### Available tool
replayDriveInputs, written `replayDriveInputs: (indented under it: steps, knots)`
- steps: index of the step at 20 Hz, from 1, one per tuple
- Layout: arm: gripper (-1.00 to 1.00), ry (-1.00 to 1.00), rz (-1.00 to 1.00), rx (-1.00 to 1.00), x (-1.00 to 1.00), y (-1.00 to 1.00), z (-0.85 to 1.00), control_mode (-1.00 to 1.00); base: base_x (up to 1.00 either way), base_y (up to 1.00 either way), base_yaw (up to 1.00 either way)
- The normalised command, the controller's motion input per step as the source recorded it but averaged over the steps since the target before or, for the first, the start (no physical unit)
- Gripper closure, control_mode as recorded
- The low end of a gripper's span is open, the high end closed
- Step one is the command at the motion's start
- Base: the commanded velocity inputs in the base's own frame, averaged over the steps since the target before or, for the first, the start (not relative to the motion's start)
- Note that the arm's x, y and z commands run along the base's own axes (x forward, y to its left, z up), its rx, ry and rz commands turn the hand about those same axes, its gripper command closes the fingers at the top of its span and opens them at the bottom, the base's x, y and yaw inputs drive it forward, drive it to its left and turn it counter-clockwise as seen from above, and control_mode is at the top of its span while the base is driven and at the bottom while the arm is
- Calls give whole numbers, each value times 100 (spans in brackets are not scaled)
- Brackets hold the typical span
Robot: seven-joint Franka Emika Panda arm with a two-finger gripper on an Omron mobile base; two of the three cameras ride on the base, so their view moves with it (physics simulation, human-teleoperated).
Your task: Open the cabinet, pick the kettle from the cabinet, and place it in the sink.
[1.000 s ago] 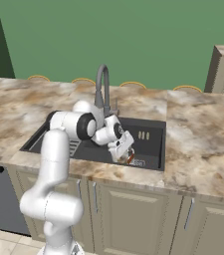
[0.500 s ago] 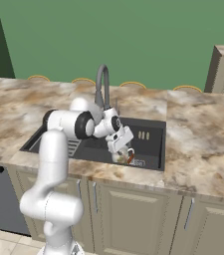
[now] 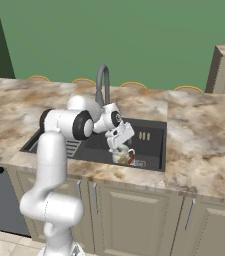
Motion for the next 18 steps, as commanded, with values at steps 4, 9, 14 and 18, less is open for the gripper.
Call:
replayDriveInputs:
  steps: [4,9,14,18]
  knots:
    - [-100,-10,7,0,-30,0,18,-100,0,0,0]
    - [-100,-5,16,0,-29,-3,30,-100,0,0,0]
    - [-100,-2,25,0,-29,0,33,-100,0,0,0]
    - [-100,0,33,-2,-29,-1,38,-100,0,0,0]
